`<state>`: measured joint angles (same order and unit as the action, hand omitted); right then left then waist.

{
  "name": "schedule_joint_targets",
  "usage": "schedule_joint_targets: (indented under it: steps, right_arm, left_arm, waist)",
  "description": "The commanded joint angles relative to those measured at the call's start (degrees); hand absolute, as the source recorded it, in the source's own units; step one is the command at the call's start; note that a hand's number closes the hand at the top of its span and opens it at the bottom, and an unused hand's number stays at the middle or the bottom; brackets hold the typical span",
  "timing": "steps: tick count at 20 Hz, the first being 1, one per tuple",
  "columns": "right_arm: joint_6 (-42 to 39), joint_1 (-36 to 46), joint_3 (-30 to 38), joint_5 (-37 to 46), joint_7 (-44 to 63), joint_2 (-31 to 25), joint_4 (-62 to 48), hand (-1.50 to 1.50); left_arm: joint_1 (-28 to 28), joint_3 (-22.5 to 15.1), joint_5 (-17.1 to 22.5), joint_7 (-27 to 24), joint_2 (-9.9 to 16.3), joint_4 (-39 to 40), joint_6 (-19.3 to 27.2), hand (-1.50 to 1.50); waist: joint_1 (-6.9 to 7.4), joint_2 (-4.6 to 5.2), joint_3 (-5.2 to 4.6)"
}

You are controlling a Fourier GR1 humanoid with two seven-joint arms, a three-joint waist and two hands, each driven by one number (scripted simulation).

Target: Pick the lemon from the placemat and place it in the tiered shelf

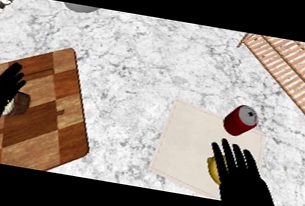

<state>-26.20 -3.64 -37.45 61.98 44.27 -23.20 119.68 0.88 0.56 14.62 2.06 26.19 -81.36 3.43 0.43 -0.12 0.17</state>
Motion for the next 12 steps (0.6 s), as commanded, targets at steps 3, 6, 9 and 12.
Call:
schedule_joint_targets:
  steps: [3, 6, 9, 12]
  right_arm:
    - [-9.3, 7.2, 4.1, -1.8, 0.4, 3.7, -3.7, -1.5]
    - [-3.2, 6.1, 4.1, 1.1, -4.1, 2.1, -10.6, -1.5]
    - [-2.2, 3.7, 5.9, 1.4, -5.9, 1.1, -9.9, -1.5]
    - [1.1, 5.6, 5.7, 4.0, -7.1, 3.0, -16.9, -1.5]
  left_arm:
    - [1.2, 1.7, -0.4, 0.3, -0.4, 1.7, -2.4, 0.0]
    - [0.9, 2.4, -1.5, -1.1, -2.0, 3.1, -2.2, 0.0]
    - [-0.7, 4.6, -0.8, 1.9, -0.9, 2.3, -3.8, 0.0]
    - [2.2, 1.9, -3.4, 2.1, -3.8, -1.2, -1.9, 0.0]
  waist:
    - [-0.07, 0.14, -0.18]
    - [-0.22, 0.15, -0.16]
    - [-0.45, 0.12, -0.16]
    - [-0.15, 0.12, -0.14]
